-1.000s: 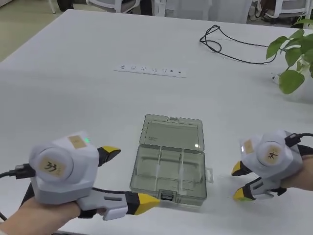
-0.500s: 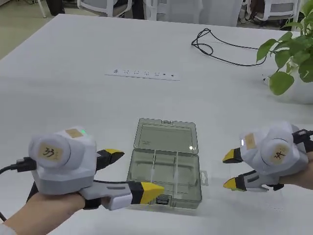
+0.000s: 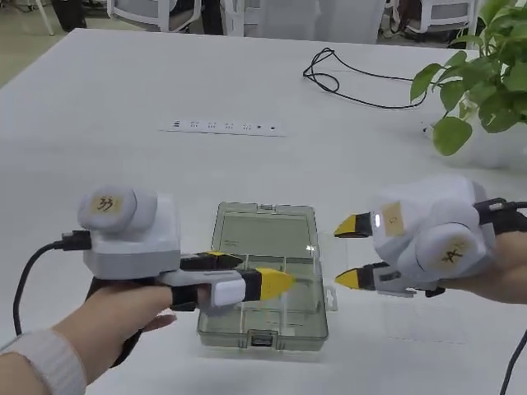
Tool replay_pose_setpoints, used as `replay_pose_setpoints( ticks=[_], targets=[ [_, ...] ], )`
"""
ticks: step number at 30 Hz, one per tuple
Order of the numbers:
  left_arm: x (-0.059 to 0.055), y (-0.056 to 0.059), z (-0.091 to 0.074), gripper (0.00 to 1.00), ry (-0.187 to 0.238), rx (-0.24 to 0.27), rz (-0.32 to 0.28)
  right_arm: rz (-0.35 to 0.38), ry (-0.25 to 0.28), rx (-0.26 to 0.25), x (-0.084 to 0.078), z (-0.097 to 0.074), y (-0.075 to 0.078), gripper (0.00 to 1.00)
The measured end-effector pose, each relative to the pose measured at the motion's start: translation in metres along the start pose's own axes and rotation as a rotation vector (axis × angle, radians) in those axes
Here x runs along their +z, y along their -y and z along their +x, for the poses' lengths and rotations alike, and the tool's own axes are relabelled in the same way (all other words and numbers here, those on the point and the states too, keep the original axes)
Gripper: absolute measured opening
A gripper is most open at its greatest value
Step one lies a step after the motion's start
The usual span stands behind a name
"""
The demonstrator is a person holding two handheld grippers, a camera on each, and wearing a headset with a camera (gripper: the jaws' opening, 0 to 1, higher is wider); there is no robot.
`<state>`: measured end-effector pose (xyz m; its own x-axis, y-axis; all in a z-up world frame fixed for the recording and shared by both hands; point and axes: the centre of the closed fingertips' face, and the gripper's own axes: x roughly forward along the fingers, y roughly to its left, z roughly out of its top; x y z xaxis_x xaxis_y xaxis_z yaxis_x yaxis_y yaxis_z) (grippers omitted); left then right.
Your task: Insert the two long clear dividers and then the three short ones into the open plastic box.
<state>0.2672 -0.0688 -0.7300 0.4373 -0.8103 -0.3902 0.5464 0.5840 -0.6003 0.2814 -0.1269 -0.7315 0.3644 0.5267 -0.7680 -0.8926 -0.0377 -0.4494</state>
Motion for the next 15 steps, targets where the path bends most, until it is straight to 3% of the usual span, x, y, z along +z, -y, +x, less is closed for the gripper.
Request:
replay_pose_setpoints(
  ticks=[3,7,11,15],
  targets=[
    [0.003,0.003,0.005,0.46,0.009,-0.026,-0.064,-0.029,0.013,-0.013,0.011,0.000,0.002,0.32],
    [-0.001,0.006,0.009,0.38,-0.017,-0.039,-0.087,-0.082,0.019,-0.015,0.023,0.001,0.000,0.32],
    [0.001,0.014,0.010,0.26,0.003,-0.078,-0.136,-0.113,0.027,-0.017,0.032,0.003,-0.002,0.32],
    [-0.001,0.018,0.010,0.15,0.002,-0.089,-0.139,-0.128,0.035,-0.011,0.037,0.006,-0.005,0.32]
  ],
)
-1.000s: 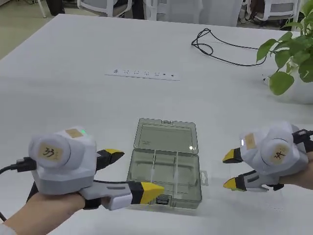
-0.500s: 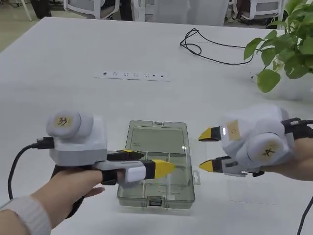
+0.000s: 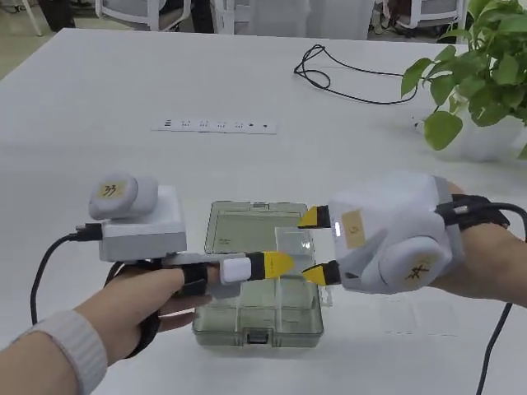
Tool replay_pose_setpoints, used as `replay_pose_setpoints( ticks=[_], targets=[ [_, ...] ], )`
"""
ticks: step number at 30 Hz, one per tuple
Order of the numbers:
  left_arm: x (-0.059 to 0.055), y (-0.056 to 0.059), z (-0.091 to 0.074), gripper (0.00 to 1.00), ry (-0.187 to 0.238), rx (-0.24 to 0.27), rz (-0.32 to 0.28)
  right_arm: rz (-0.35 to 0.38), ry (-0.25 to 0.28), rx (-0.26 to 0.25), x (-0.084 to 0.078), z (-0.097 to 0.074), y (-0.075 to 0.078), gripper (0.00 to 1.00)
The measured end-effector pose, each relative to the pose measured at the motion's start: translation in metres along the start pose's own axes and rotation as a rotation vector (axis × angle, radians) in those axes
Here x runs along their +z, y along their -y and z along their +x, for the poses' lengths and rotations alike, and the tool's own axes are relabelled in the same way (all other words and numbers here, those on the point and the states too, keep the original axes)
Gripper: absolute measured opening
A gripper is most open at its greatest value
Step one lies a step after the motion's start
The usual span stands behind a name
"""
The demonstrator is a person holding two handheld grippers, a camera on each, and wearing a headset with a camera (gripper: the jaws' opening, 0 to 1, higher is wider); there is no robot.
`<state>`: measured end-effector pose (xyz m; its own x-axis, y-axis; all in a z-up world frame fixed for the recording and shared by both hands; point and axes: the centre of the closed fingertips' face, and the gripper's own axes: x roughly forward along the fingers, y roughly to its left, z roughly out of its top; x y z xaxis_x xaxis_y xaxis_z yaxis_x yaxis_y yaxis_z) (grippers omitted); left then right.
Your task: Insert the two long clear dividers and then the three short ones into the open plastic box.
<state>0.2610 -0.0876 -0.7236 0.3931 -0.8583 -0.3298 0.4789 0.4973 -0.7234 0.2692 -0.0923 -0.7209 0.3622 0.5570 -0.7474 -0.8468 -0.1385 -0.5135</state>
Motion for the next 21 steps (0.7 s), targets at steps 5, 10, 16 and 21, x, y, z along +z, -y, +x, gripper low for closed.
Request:
replay_pose_setpoints(
  ticks=[5,10,16,21],
  targets=[
    [-0.0003,0.0028,-0.0005,0.03,0.003,-0.014,-0.011,-0.002,0.004,0.001,0.0021,-0.0005,0.0004,0.32],
    [-0.0012,0.0066,0.0002,0.00,0.006,-0.026,-0.030,-0.013,-0.003,0.000,0.0018,-0.0003,-0.0005,0.32],
    [-0.0034,0.0080,-0.0002,0.00,0.006,-0.037,-0.043,-0.023,-0.003,0.003,0.0025,-0.0017,-0.0028,0.32],
    [-0.0049,0.0084,-0.0021,0.00,0.004,-0.040,-0.026,-0.008,0.012,0.014,0.0047,-0.0028,-0.0033,0.34]
  ],
)
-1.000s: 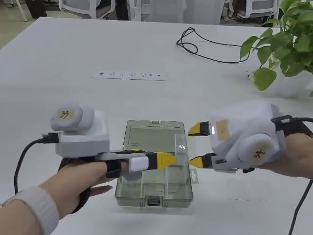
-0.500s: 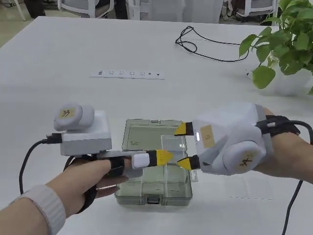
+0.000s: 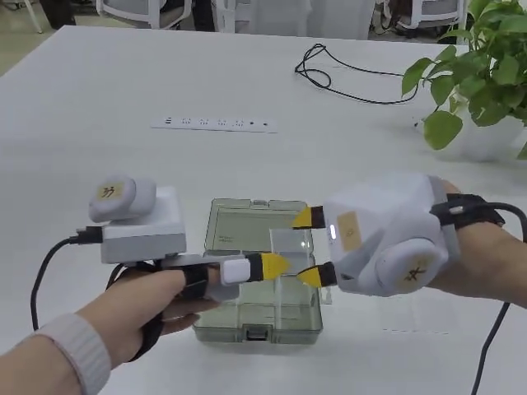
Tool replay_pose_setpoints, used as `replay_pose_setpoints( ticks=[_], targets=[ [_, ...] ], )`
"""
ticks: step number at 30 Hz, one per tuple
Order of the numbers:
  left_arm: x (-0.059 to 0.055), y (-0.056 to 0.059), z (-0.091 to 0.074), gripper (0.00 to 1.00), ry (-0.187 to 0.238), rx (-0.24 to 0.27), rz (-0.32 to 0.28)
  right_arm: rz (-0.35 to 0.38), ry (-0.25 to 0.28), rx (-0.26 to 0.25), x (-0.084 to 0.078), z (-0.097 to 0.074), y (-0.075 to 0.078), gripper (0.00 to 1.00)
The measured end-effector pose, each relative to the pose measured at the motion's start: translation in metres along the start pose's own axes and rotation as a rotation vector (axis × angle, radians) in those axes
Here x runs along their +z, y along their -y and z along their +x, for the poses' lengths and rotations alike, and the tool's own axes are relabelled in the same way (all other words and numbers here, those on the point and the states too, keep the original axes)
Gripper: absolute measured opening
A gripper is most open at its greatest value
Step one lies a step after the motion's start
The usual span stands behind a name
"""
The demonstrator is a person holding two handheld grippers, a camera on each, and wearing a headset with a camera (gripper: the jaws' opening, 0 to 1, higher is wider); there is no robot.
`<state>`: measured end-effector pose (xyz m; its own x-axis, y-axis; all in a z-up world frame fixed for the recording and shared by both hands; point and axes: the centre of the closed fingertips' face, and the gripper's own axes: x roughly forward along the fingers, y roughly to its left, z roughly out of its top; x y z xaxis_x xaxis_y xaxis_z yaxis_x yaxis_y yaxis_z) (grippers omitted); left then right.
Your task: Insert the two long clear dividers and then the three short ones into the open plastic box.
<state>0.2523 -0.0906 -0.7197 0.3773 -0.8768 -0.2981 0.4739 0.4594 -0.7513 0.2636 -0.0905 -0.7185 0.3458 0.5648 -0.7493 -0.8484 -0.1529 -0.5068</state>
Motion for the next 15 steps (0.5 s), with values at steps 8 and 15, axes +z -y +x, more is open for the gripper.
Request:
replay_pose_setpoints(
  ticks=[8,15],
  targets=[
    [-0.007,-0.001,-0.009,0.00,-0.043,-0.022,0.141,0.114,0.059,0.082,0.006,-0.010,0.000,0.39],
    [-0.020,0.000,-0.016,0.00,-0.119,-0.058,0.335,0.204,0.113,0.188,0.015,-0.017,-0.002,0.37]
  ],
)
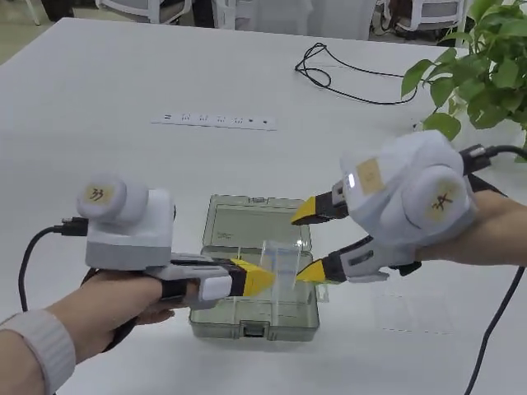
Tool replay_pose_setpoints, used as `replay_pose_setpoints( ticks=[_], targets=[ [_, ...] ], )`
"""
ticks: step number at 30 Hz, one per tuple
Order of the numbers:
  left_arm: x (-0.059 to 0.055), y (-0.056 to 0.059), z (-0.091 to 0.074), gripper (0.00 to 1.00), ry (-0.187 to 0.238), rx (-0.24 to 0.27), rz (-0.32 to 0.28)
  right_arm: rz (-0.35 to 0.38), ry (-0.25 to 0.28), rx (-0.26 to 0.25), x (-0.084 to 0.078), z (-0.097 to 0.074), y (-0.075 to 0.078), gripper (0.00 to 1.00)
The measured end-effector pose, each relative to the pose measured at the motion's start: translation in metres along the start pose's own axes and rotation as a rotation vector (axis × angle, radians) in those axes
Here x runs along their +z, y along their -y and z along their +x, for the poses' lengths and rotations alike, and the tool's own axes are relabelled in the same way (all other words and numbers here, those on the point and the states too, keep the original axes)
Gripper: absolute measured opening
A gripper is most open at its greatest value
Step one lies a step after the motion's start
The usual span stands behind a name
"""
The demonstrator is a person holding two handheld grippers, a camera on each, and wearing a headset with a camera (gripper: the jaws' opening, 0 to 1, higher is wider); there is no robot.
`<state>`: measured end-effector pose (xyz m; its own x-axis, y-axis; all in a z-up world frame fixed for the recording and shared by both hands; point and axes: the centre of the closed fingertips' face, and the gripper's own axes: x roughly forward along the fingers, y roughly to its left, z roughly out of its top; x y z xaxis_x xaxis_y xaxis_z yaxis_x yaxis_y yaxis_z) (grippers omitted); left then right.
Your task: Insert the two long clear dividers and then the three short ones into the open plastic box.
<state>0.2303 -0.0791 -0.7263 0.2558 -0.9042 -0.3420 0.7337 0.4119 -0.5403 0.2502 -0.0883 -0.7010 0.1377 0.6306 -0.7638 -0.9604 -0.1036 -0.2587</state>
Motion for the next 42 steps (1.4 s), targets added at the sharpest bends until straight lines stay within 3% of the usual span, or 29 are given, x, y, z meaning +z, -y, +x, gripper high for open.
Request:
replay_pose_setpoints(
  ticks=[3,6,10,14,17,29,37,42],
  targets=[
    [-0.004,0.002,-0.003,0.00,-0.025,-0.020,0.114,0.039,0.019,0.072,0.007,-0.002,-0.004,0.33],
    [-0.006,0.002,-0.004,0.00,-0.038,-0.030,0.189,0.059,0.018,0.113,0.011,-0.002,-0.004,0.29],
    [-0.007,0.005,-0.006,0.00,-0.050,-0.058,0.267,0.078,0.008,0.174,0.014,0.000,-0.006,0.25],
    [-0.005,0.006,-0.005,0.00,-0.050,-0.072,0.334,0.129,-0.008,0.276,0.017,0.003,-0.017,0.16],
    [-0.003,0.005,-0.005,0.00,-0.038,-0.075,0.376,0.132,-0.032,0.302,0.015,0.007,-0.018,0.13],
    [-0.002,0.005,-0.009,0.00,-0.031,-0.094,0.423,0.136,-0.075,0.364,0.015,0.014,-0.027,0.04],
    [-0.003,0.004,-0.013,0.00,-0.031,-0.098,0.418,0.127,-0.093,0.365,0.023,0.016,-0.029,0.03],
    [-0.007,0.002,-0.016,0.00,-0.064,-0.100,0.428,0.112,-0.127,0.359,0.027,0.021,-0.031,0.02]
  ],
)
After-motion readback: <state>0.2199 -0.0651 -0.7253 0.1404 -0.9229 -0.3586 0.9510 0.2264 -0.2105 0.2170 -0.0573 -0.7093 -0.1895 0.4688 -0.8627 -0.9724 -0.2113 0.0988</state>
